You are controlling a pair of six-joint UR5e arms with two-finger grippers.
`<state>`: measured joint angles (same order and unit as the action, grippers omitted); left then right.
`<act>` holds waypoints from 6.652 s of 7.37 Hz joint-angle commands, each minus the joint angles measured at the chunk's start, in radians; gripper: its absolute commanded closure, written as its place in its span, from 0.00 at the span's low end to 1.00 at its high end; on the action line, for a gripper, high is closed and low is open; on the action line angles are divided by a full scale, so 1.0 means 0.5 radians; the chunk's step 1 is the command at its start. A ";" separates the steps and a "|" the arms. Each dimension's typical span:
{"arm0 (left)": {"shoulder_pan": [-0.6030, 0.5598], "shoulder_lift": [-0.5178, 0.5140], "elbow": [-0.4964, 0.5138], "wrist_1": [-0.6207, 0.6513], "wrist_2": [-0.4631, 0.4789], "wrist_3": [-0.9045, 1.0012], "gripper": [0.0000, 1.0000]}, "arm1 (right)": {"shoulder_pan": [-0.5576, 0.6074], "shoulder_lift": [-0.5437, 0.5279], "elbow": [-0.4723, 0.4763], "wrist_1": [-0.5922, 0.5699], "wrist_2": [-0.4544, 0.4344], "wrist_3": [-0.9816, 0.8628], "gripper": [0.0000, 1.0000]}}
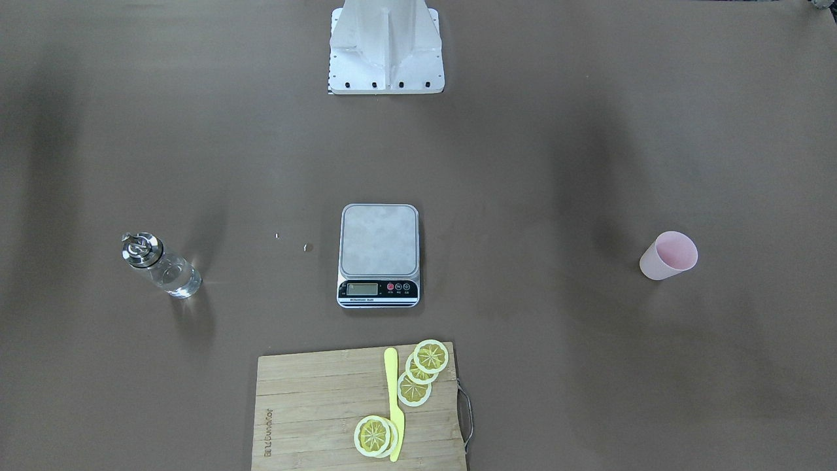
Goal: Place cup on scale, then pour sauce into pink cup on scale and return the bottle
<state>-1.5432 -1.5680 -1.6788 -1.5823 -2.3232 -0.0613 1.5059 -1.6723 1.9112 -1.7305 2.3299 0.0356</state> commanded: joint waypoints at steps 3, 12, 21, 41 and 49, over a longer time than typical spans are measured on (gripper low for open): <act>0.000 -0.003 -0.005 -0.005 -0.001 0.000 0.02 | -0.002 0.000 0.003 0.031 0.003 0.009 0.00; 0.000 -0.006 -0.035 -0.005 -0.001 -0.006 0.01 | -0.002 0.034 0.019 0.028 0.010 0.009 0.00; 0.392 -0.198 -0.020 -0.483 -0.026 -1.106 0.01 | -0.002 0.034 0.019 0.013 0.071 0.012 0.00; 1.015 -0.371 0.311 -0.888 0.235 -1.577 0.75 | -0.005 0.059 0.016 0.007 0.126 0.018 0.00; 0.930 -0.885 -0.056 0.186 0.186 -1.592 1.00 | -0.005 0.074 0.022 0.013 0.148 0.015 0.00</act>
<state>-1.0768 -1.9306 -1.6563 -1.6495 -2.2300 -0.8551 1.5033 -1.6387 1.9208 -1.7249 2.4019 0.0435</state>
